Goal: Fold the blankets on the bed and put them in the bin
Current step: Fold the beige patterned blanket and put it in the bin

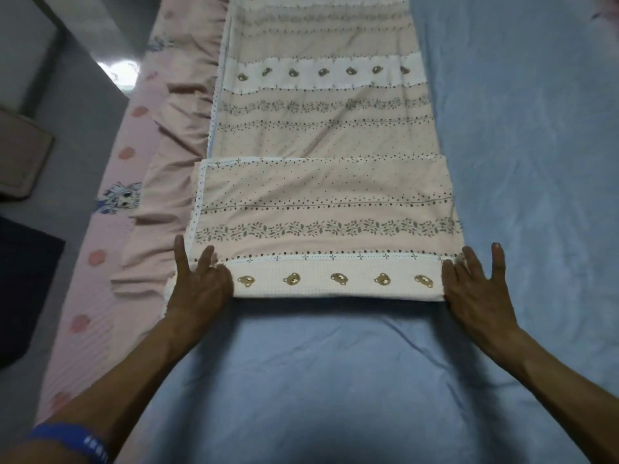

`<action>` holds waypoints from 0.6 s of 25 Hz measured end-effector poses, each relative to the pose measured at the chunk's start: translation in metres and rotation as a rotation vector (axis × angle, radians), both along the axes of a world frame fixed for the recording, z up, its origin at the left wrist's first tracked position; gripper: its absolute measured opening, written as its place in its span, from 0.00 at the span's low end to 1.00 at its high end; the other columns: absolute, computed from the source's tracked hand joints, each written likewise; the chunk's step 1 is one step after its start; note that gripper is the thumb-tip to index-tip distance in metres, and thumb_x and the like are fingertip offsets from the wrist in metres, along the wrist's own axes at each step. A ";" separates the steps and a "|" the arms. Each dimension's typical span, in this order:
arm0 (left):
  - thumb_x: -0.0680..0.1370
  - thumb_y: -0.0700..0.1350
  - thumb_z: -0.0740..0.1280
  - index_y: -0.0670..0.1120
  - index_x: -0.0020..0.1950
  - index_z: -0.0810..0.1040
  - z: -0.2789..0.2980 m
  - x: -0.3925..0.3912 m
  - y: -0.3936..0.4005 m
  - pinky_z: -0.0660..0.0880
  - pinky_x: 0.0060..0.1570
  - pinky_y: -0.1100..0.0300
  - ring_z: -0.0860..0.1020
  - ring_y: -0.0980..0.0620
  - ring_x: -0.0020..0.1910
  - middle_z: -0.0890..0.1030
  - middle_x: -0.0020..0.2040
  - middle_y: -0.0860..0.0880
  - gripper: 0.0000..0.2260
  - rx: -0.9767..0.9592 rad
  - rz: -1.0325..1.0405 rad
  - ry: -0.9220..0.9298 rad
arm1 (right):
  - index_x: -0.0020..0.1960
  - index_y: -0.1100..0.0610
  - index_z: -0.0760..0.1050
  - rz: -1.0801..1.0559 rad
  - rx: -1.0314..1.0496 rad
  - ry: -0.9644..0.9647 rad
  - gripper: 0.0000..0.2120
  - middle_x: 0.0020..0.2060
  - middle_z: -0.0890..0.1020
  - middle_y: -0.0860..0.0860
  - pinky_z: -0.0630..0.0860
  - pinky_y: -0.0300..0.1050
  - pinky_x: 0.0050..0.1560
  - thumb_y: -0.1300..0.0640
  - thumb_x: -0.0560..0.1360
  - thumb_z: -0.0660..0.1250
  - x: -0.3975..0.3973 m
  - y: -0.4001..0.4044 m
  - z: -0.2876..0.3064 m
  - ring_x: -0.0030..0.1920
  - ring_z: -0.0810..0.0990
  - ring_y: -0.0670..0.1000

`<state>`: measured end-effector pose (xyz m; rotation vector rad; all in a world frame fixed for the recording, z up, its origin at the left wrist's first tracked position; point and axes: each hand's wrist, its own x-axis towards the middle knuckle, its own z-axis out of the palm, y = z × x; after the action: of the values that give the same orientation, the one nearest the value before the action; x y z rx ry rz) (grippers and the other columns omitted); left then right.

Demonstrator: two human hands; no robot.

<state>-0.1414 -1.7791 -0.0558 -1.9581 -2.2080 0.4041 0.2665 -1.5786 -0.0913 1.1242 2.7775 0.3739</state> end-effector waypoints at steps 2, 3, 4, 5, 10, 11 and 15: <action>0.56 0.27 0.75 0.35 0.36 0.79 0.031 0.013 -0.009 0.40 0.66 0.27 0.79 0.29 0.53 0.79 0.31 0.36 0.12 0.018 0.030 0.001 | 0.55 0.75 0.73 -0.016 0.008 0.018 0.19 0.47 0.80 0.73 0.45 0.77 0.70 0.69 0.64 0.62 0.006 -0.011 0.032 0.58 0.76 0.74; 0.53 0.27 0.76 0.35 0.35 0.79 0.045 0.020 -0.017 0.41 0.66 0.27 0.79 0.28 0.52 0.79 0.29 0.37 0.14 0.022 0.040 -0.001 | 0.54 0.75 0.74 -0.023 0.009 0.015 0.19 0.46 0.80 0.73 0.44 0.76 0.70 0.69 0.64 0.66 0.011 -0.019 0.047 0.58 0.76 0.74; 0.51 0.27 0.77 0.36 0.34 0.79 0.059 0.030 -0.028 0.41 0.66 0.28 0.79 0.29 0.51 0.79 0.29 0.37 0.15 0.024 0.050 -0.009 | 0.54 0.75 0.74 -0.026 0.006 -0.002 0.21 0.46 0.80 0.73 0.43 0.76 0.70 0.69 0.62 0.70 0.018 -0.029 0.060 0.58 0.76 0.74; 0.50 0.27 0.77 0.37 0.33 0.79 0.070 0.040 -0.043 0.41 0.66 0.27 0.80 0.29 0.51 0.78 0.28 0.38 0.15 0.021 0.060 -0.016 | 0.53 0.75 0.75 -0.030 -0.013 -0.020 0.25 0.46 0.80 0.73 0.43 0.76 0.70 0.69 0.58 0.75 0.025 -0.043 0.072 0.57 0.76 0.74; 0.49 0.27 0.77 0.41 0.27 0.77 0.082 0.099 -0.146 0.48 0.64 0.23 0.80 0.29 0.47 0.75 0.24 0.42 0.16 -0.036 0.058 -0.075 | 0.51 0.73 0.78 -0.073 -0.153 -0.094 0.32 0.40 0.81 0.71 0.48 0.80 0.67 0.67 0.48 0.81 0.077 -0.152 0.099 0.55 0.78 0.74; 0.47 0.28 0.78 0.42 0.26 0.77 0.080 0.112 -0.171 0.47 0.65 0.24 0.81 0.30 0.46 0.75 0.23 0.42 0.16 -0.051 0.046 -0.091 | 0.49 0.72 0.80 -0.089 -0.172 -0.116 0.31 0.38 0.81 0.70 0.47 0.79 0.68 0.67 0.48 0.81 0.088 -0.179 0.100 0.55 0.78 0.73; 0.42 0.34 0.81 0.44 0.25 0.78 0.079 0.154 -0.281 0.38 0.68 0.28 0.82 0.32 0.42 0.77 0.24 0.42 0.19 -0.178 0.039 -0.167 | 0.37 0.65 0.82 -0.161 -0.250 -0.198 0.22 0.27 0.80 0.63 0.43 0.76 0.70 0.65 0.45 0.83 0.134 -0.290 0.103 0.50 0.81 0.71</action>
<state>0.0121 -2.0603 0.0234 -2.1114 -2.3909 0.4731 0.4010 -1.8685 0.0114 1.1691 2.4600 0.1096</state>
